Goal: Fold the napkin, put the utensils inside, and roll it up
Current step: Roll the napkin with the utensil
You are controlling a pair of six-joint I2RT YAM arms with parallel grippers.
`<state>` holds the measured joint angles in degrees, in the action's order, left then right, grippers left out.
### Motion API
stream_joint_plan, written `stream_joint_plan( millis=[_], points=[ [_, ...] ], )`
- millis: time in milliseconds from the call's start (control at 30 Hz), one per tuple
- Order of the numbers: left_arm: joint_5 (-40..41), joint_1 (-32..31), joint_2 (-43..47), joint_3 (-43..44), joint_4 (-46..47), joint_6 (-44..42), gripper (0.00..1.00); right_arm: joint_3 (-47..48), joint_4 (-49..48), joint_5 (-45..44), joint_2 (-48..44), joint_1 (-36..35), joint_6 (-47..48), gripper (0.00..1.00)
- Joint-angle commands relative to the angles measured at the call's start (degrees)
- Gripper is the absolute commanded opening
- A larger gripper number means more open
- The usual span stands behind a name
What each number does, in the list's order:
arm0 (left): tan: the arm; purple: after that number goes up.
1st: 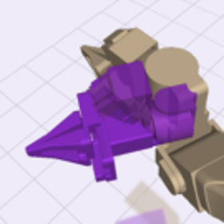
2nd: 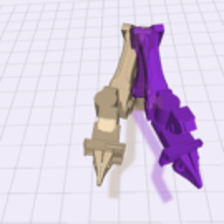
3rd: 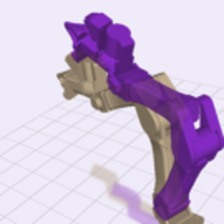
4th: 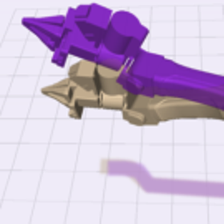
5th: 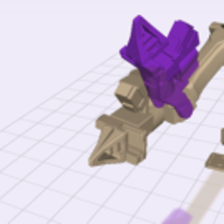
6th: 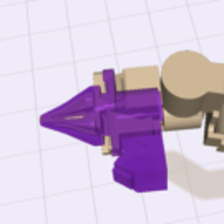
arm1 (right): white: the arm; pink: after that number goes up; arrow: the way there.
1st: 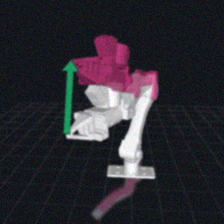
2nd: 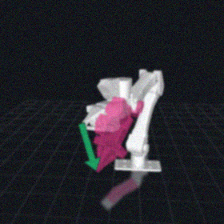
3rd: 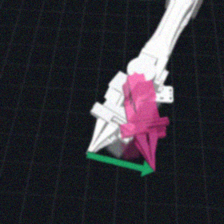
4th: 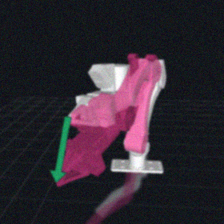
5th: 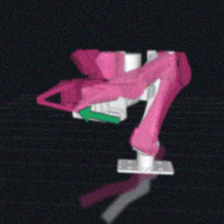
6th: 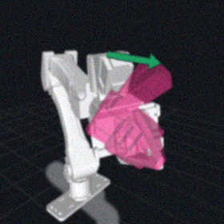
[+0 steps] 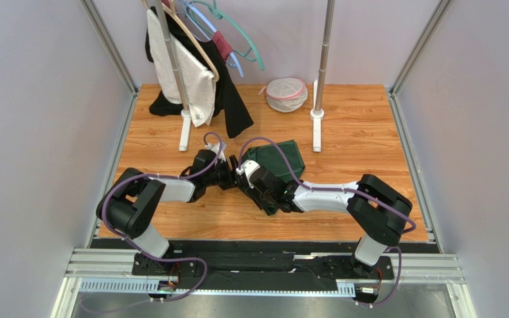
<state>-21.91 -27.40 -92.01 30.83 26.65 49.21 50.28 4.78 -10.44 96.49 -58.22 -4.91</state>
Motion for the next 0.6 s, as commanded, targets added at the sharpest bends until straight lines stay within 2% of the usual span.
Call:
stream_joint_plan(
  millis=[0, 333, 467, 567],
  points=[
    [1.87, -0.11, -0.19, -0.42, -6.44, -1.40, 0.69, 1.22, -1.88, 5.15, 0.90, 3.27, -2.30, 0.32],
    [0.99, -0.03, 2.79, -0.51, -3.54, -3.06, 0.72, 1.13, -0.73, 23.69, 5.20, 9.78, -5.64, 0.07],
    [3.36, -0.02, 8.41, -0.42, -4.59, -6.57, 0.74, 0.96, 0.06, 26.60, 6.96, 11.02, -5.73, 0.03],
    [6.25, -0.02, 12.89, 0.19, -8.80, -11.39, 0.74, 0.35, 0.32, 28.71, 7.49, 12.25, -5.55, 0.01]
  ],
)
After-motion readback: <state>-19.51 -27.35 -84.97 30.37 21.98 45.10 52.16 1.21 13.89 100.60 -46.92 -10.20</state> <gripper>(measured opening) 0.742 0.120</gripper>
